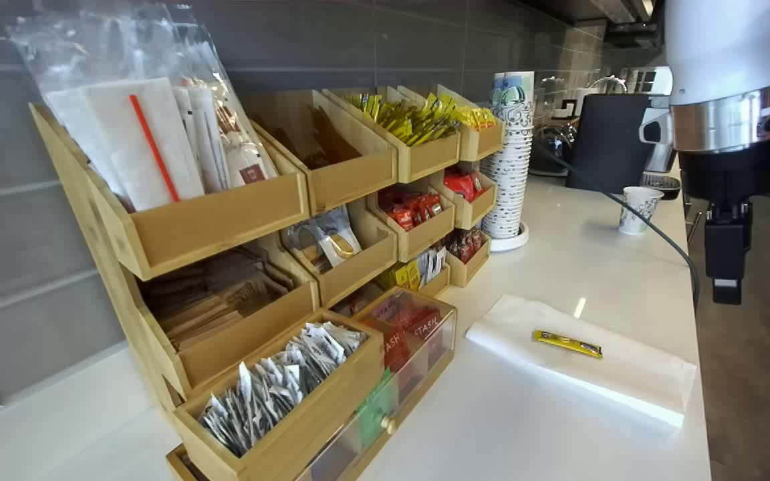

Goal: Press down on the yellow sachet

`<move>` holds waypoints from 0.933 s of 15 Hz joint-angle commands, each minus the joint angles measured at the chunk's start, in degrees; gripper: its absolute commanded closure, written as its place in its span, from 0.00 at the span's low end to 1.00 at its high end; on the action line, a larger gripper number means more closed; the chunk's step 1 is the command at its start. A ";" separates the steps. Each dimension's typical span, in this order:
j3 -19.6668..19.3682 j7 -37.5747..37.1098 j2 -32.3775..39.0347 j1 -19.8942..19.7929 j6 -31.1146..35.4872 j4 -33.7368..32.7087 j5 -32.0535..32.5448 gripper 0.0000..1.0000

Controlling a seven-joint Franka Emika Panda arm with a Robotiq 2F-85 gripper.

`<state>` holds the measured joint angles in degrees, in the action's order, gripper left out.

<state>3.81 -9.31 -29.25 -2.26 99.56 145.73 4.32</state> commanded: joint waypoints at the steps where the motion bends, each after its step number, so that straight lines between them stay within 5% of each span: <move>1: -0.44 -0.19 0.04 0.50 -0.18 -0.12 0.17 0.00; 9: -0.44 -0.19 0.03 0.50 -0.18 -0.12 0.17 0.00; 14: 0.66 3.10 4.70 1.68 12.65 -0.54 5.54 0.00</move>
<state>3.98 -7.51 -27.92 -1.15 105.83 145.73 6.34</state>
